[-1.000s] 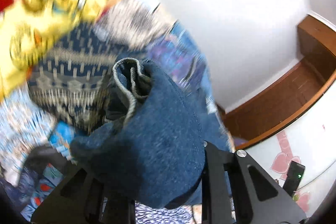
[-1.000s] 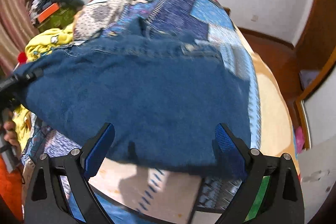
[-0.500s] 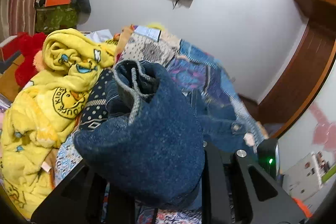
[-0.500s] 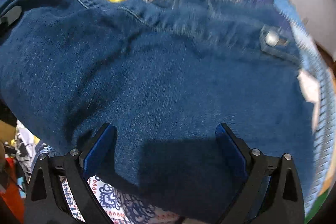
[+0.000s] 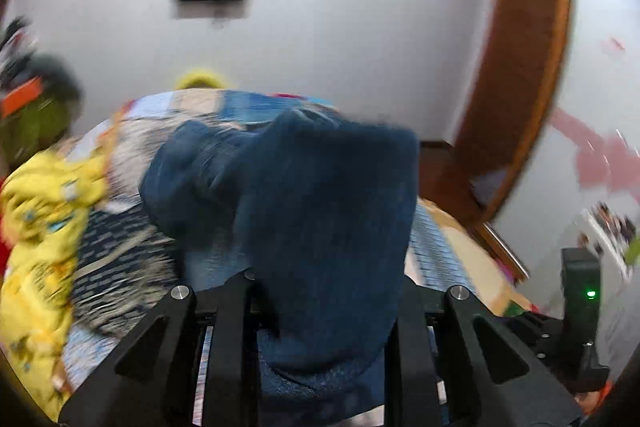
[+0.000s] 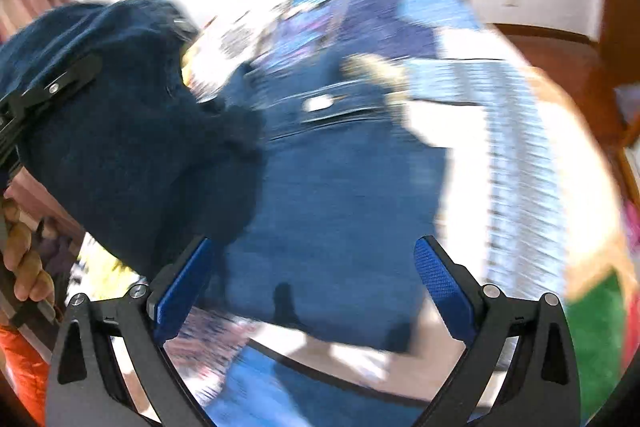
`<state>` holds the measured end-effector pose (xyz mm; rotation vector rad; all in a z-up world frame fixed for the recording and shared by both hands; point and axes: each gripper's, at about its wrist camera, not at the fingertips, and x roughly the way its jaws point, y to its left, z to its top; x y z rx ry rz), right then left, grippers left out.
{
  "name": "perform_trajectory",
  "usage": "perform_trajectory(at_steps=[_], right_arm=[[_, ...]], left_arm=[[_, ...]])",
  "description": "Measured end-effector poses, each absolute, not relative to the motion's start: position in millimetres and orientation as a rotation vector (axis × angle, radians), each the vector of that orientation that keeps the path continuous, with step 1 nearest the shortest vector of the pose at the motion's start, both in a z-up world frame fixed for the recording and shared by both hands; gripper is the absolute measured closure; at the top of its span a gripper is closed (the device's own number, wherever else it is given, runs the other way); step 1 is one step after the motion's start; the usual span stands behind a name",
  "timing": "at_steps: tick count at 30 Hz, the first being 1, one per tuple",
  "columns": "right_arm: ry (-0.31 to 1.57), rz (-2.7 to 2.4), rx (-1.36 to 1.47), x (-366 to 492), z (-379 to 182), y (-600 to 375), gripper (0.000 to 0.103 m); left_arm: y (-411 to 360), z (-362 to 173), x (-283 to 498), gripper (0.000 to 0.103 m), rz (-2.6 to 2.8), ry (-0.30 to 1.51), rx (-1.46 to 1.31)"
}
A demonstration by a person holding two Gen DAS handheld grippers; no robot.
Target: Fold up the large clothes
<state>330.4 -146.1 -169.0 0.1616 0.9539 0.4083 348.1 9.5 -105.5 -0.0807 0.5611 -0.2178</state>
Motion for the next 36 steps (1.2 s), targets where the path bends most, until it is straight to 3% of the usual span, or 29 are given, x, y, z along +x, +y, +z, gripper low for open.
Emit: perform_trajectory(at_steps=[7,10,11,14,24,28,36], right_arm=[[0.993,0.192,0.320,304.6,-190.4,-244.4,0.003],[1.010,0.130,0.329,299.0,-198.1,-269.2,0.003],[1.015,0.122,0.333,297.2,-198.6,-273.8,0.003],[1.009,0.123,0.339,295.9,-195.1,-274.4,0.003],[0.857,0.312,0.241,296.6,-146.7,-216.6,0.003],[0.824,0.364,0.158,309.1,-142.1,-183.4,0.003],[1.017,0.381,0.094,335.2,-209.2,-165.1,0.003]], left_arm=[[-96.7,-210.2,360.3,0.082,-0.406,0.862,0.171],[-101.3,-237.9,345.1,0.074,-0.403,0.887,0.238],[-102.3,-236.5,339.2,0.069,-0.398,0.863,0.267],[-101.8,-224.8,328.5,0.031,-0.427,0.897,0.297],[-39.2,-146.3,297.5,0.002,-0.263,0.704,0.214],[-2.6,-139.4,298.4,0.001,-0.148,0.664,0.202],[45.8,-204.2,317.8,0.001,-0.053,0.926,0.135]])
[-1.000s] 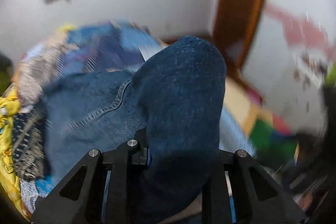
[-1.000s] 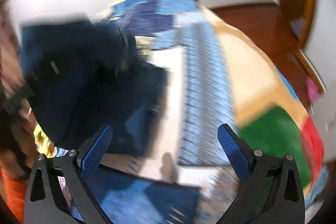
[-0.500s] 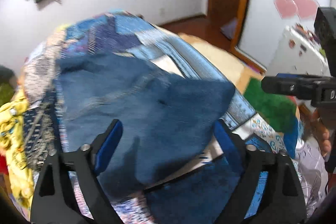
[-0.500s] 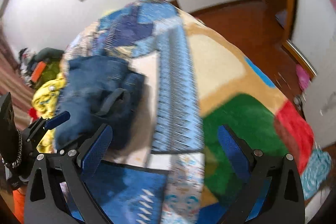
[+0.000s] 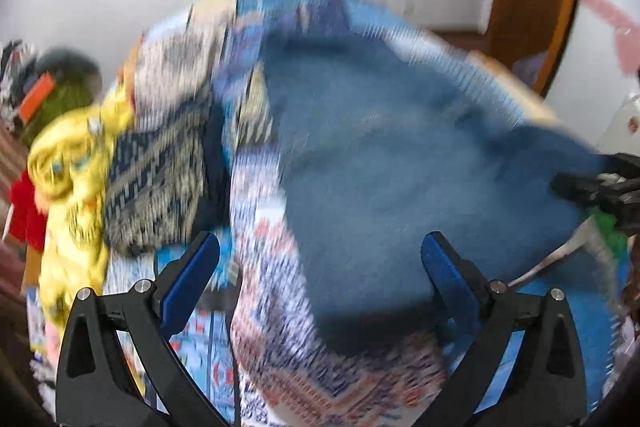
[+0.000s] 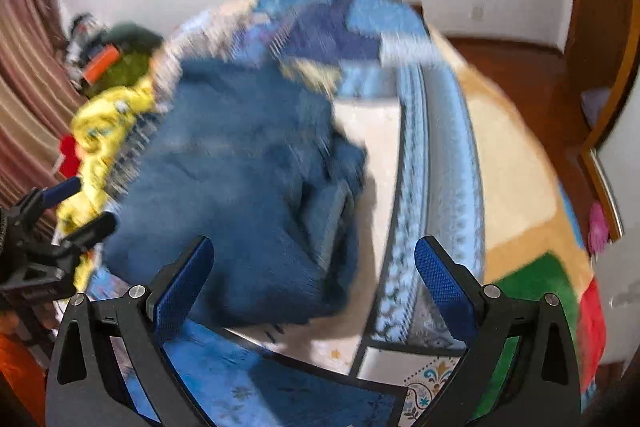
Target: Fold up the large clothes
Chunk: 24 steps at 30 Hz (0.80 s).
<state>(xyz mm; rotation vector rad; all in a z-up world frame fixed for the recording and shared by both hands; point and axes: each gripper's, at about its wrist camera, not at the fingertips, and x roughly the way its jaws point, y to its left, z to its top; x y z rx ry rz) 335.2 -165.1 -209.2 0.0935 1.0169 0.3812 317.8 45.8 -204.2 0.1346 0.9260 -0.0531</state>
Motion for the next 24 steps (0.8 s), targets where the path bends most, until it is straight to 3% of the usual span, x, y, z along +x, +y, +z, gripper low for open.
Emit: perform_trajectory(at_steps=[7,12,24], right_arm=[[1.129,0.454,0.198,326.6,-258.0,-185.5,0.000],[1.159,0.459,0.157,330.1,-241.7,-183.2,0.000],[1.019,0.526,0.189,366.8,-196.4,-185.1,0.000]], left_arm=[[66.0,-226.4,304.3,0.000,-0.120,0.930,-0.008],[56.2,-214.1,300.5,0.000,-0.100,0.933,0.057],[59.3,-172.7,336.7,0.000,-0.073,0.848,0.148]])
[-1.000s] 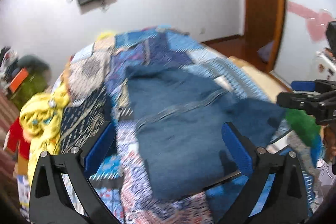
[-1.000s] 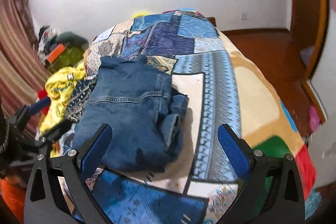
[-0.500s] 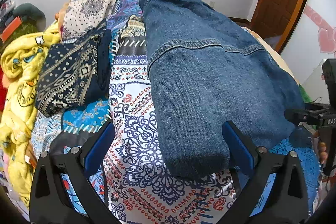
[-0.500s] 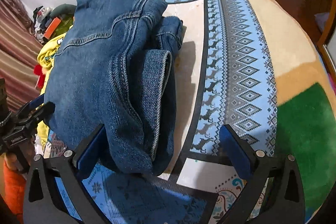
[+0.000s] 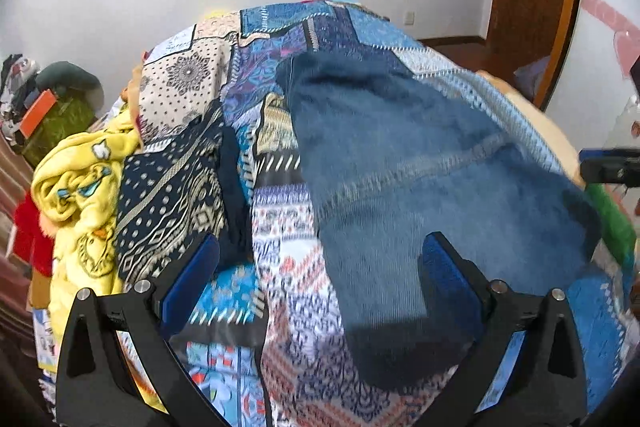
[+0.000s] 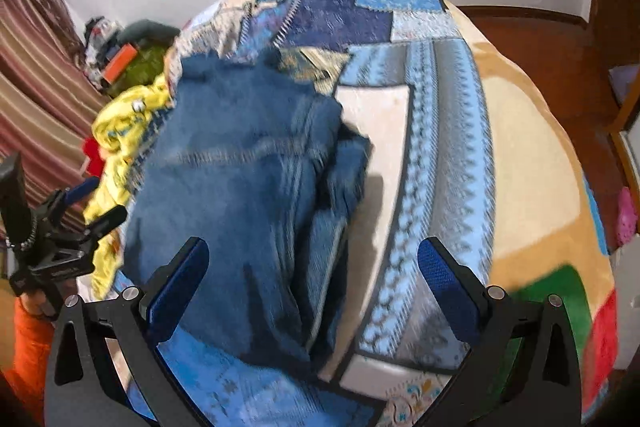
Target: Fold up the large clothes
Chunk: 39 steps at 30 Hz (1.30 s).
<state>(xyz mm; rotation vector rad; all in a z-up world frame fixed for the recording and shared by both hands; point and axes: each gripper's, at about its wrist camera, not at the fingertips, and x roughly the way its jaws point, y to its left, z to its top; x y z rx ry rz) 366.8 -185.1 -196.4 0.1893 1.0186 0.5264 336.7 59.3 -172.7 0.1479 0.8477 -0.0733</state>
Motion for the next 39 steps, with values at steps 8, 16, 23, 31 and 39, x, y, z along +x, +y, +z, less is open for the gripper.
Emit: perform_trajectory(at_steps=[8,16,23,31,39], right_arm=[[1.238,0.642,0.289,421.5,-255.5,-163.7,0.000],[1.328,0.797,0.431,452.8,-285.2,-145.4,0.000],[1.346,0.814,0.478,470.5,-288.2,-128.4,0.009],[1.328,0.792,0.538,456.3,-271.4,-134.3,0.051],[1.217,0.804,0.428,433.9,-202.6,-108.7,0.060]], left_arm=[[75.2,-204.5,395.4,0.000,-0.189,1.056,-0.049],[89.1,-257.4,431.5,0.000,-0.371,1.237,-0.399],[100.0,-273.2,444.6,0.012,-0.480,1.266,-0.561],[84.0,-243.6,421.8,0.036,-0.504,1.175,-0.419],[96.3,-177.6,381.5,0.046,-0.489,1.035,-0.385]])
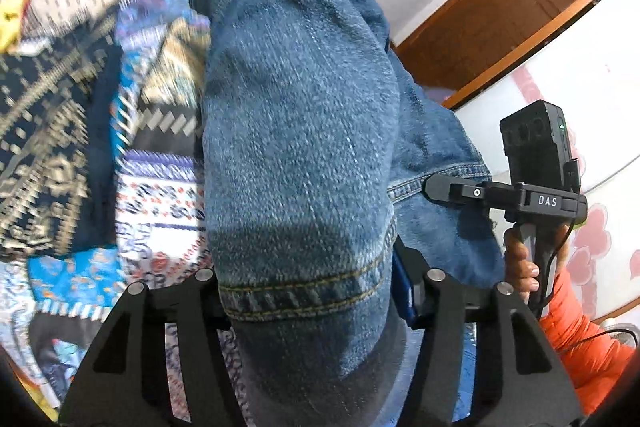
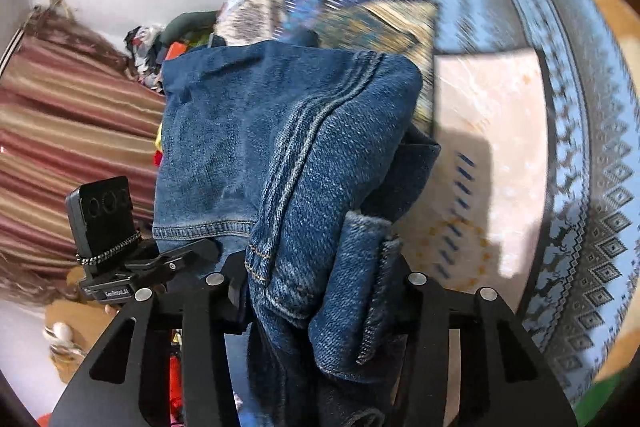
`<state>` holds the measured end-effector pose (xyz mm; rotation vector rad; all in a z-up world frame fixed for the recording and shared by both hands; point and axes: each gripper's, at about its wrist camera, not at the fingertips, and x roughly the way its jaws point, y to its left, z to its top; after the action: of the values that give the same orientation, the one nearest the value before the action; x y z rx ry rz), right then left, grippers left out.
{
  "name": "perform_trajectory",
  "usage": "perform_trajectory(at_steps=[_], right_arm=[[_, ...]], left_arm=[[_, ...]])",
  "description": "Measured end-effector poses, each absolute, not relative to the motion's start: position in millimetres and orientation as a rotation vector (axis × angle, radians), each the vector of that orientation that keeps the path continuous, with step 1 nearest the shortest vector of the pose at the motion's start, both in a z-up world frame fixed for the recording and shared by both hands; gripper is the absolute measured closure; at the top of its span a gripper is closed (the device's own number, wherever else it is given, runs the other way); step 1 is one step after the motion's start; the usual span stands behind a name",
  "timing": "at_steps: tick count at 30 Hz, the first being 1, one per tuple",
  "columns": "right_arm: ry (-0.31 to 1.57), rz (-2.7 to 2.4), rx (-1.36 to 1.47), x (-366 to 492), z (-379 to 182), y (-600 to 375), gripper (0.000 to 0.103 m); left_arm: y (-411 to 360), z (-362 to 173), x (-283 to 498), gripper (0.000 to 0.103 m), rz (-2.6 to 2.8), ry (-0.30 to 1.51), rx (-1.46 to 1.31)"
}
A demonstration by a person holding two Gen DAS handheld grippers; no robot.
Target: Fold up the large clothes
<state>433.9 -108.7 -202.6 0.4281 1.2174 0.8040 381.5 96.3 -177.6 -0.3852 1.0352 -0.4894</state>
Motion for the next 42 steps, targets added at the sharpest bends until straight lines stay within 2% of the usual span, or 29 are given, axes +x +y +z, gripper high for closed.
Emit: perform_trajectory(at_steps=[9,15,22,26,29,31,32,33,37,42], right_arm=[[1.057,0.900,0.378,424.5,-124.5,-48.0,0.060],[0.984,0.952,0.358,435.1,-103.2,14.8,0.060],[1.008,0.967,0.374,470.5,-135.1,85.1,0.060],[1.079,0.900,0.336,498.1,-183.7,122.8,0.059],[1.181,0.787,0.264,513.3,-233.1,149.2,0.054],[1.214,0.761,0.224,514.3,-257.9,153.5,0.049],[1.191,0.764,0.220,512.5,-263.2,150.4,0.045],[1.162,0.766,0.210,510.1,-263.8,143.8,0.042],[1.134,0.795,0.137,496.9,-257.8,126.6,0.038],[1.073,0.755,0.011,462.6,-242.9,111.2,0.024]], left_arm=[[182.5,-93.5,351.3,0.046,-0.430,0.830,-0.389],[245.0,-68.1,357.1,0.046,-0.354,0.756,-0.401],[309.9,-96.7,391.6,0.046,-0.254,0.808,-0.430],[338.6,-146.1,423.9,0.045,-0.166,0.903,-0.435],[354.5,-213.7,452.6,0.039,-0.013,1.080,-0.474],[358.9,-242.4,456.0,0.029,0.050,1.110,-0.461],[358.8,-243.5,451.0,0.017,0.057,1.075,-0.449],[357.5,-241.5,442.5,0.011,0.071,1.035,-0.441],[345.5,-236.1,418.3,0.010,0.093,1.005,-0.385],[329.3,-229.2,373.3,0.008,0.092,1.005,-0.375]])
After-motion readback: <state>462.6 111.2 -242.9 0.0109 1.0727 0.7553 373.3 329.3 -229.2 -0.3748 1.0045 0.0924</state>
